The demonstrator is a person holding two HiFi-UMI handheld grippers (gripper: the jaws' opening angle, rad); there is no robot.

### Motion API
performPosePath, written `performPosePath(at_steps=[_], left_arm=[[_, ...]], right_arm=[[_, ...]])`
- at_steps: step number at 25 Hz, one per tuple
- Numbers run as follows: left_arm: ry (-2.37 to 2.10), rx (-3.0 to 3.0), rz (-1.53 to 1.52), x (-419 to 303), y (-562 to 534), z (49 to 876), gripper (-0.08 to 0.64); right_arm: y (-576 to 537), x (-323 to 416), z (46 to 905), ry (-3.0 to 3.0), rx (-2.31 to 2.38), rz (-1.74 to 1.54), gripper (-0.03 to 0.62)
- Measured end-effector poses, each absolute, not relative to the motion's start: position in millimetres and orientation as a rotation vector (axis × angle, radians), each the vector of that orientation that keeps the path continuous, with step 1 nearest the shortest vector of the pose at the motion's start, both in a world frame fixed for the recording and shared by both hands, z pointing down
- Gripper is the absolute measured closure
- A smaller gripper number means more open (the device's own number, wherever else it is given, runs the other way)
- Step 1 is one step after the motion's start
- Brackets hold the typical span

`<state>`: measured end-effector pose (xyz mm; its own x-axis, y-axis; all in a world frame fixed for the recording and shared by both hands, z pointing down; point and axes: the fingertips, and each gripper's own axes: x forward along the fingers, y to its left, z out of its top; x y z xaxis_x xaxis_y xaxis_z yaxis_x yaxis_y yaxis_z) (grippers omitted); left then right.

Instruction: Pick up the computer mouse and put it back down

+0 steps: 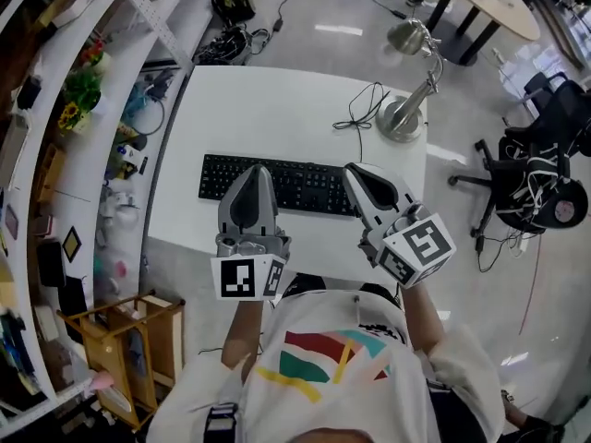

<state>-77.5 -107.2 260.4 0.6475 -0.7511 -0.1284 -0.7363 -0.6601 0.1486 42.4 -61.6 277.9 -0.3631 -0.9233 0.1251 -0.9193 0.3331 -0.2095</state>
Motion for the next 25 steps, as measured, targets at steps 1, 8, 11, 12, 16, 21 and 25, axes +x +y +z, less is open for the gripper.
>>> performPosePath(at_steps=[1,8,11,12,16,21,25], left_arm=[[-1.231,2.774,-0.258,-76.6,-113.4,265.9,0.517],[-1.040,2.787,-0.178,-37.9,-131.7,297.3,0.516],[-0.992,2.802,-0.160,-22.7,-123.0,300.9,0.517],[-0.982,2.805,-0.158,-19.1,-120.5,300.7,0.517],[-0.957,2.823,-0.152,-10.0,-110.1,297.7,0.517],[-0.955,2.867,-0.111,-1.2,-101.6,301.2,0.517],[-0.927,2.858,-0.054,2.3,-106.6,317.7,0.517]], right_arm=[[-67.4,41.7,278.0,2.529,-1.782,-0.382,0.580],[-76.0,73.0,299.8,2.395,-1.952,-0.463,0.580],[-65.6,95.4,311.3,2.327,-2.003,-0.527,0.580],[-63.0,101.9,314.5,2.305,-2.015,-0.550,0.580],[-58.2,116.2,324.6,2.269,-2.053,-0.597,0.580],[-58.2,121.9,335.2,2.258,-2.060,-0.638,0.578],[-61.3,134.6,343.9,2.206,-2.156,-0.641,0.578]])
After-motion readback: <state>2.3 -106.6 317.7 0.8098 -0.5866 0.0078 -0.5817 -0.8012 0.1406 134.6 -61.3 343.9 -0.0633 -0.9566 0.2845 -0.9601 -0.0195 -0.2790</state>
